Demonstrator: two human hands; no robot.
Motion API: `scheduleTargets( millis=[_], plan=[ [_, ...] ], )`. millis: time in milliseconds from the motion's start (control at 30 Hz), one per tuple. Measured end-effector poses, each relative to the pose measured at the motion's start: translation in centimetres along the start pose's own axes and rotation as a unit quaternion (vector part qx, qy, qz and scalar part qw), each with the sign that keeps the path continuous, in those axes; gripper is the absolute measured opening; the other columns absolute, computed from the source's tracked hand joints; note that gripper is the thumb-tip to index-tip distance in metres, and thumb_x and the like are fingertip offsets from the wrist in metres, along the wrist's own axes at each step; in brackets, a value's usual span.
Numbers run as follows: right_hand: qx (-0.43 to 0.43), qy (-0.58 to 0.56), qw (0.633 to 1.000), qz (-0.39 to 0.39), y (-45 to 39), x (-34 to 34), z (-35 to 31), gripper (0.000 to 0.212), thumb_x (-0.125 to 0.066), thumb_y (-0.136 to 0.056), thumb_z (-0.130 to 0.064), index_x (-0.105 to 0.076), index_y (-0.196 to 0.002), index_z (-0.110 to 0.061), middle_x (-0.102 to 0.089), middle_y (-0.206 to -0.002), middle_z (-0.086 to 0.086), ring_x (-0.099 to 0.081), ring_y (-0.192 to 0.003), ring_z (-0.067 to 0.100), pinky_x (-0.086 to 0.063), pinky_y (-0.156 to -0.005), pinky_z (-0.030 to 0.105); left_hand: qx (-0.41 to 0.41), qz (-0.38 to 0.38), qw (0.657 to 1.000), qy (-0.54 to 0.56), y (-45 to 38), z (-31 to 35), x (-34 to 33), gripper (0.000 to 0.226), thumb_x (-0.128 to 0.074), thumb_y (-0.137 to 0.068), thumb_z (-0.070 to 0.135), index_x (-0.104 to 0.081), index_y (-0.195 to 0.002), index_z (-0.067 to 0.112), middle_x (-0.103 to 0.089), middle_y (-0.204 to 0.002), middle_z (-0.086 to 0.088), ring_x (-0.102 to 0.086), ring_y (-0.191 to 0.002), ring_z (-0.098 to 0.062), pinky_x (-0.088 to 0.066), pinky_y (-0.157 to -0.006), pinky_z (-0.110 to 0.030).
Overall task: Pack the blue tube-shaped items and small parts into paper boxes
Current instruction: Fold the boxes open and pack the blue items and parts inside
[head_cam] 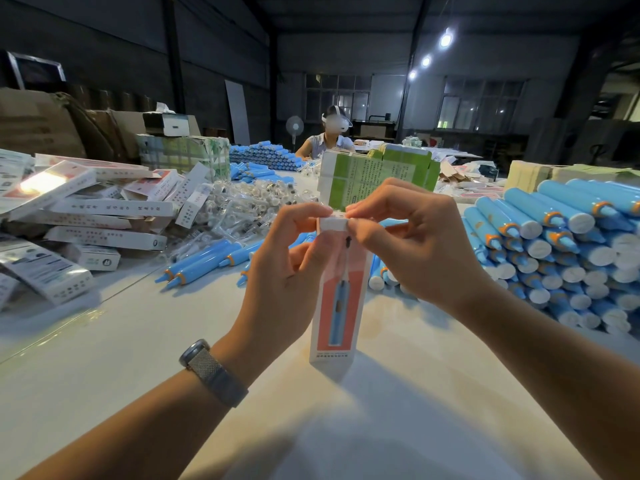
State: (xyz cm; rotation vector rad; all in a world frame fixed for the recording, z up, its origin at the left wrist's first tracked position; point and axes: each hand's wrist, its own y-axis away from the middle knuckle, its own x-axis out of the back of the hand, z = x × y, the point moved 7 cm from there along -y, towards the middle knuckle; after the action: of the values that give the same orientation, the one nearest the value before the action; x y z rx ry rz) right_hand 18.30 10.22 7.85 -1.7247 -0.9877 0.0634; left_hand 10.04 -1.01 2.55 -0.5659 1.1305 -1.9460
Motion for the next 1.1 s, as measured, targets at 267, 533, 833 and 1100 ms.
scheduleTargets(
  millis=[267,533,833,1100],
  plan=[
    [-0.015,0.002,1.0,-0.001,-0.3,0.4,-0.3,0.007,-0.067,-0.084,-0.015,-0.07,-0.079,-0.014,-0.066,-0.079,0.001,-0.066,-0.07,0.015,-0.054,-0.058,0.048,-0.013,-0.009,0.999,-0.045,0.1,0.3,0.2,0.026,-0.051,-0.1,0.023,-0.051,-0.125,0.03,-0.063,-0.104,0.023,-0.066,-0.091,0.006,-0.056,-0.07,-0.018],
    [-0.043,-0.006,0.998,-0.046,-0.9,0.6,-0.5,0.008,-0.067,-0.081,-0.019,-0.065,-0.075,-0.024,-0.072,-0.078,0.006,-0.07,-0.069,0.02,-0.057,-0.064,0.046,-0.038,-0.027,0.997,-0.057,0.2,0.6,-0.1,0.033,-0.048,-0.102,0.017,-0.046,-0.132,0.031,-0.059,-0.117,0.032,-0.065,-0.102,0.007,-0.057,-0.075,-0.017],
    [-0.041,-0.023,0.995,-0.093,-0.9,0.6,-0.4,0.008,-0.069,-0.082,-0.017,-0.071,-0.082,-0.01,-0.066,-0.082,0.001,-0.069,-0.076,0.025,-0.058,-0.071,0.05,-0.029,-0.02,0.998,-0.058,0.2,0.0,0.2,0.023,-0.047,-0.101,0.026,-0.051,-0.123,0.028,-0.061,-0.106,0.022,-0.067,-0.093,0.003,-0.059,-0.068,-0.025],
    [-0.055,-0.068,0.986,-0.142,-1.2,1.1,-0.4,0.011,-0.066,-0.08,-0.011,-0.074,-0.087,-0.01,-0.061,-0.091,0.022,-0.07,-0.079,0.03,-0.061,-0.072,0.046,-0.035,-0.011,0.996,-0.083,0.6,0.6,0.1,0.011,-0.047,-0.101,0.033,-0.051,-0.11,0.037,-0.059,-0.092,-0.002,-0.056,-0.077,-0.038,-0.05,-0.056,-0.058]
  ],
)
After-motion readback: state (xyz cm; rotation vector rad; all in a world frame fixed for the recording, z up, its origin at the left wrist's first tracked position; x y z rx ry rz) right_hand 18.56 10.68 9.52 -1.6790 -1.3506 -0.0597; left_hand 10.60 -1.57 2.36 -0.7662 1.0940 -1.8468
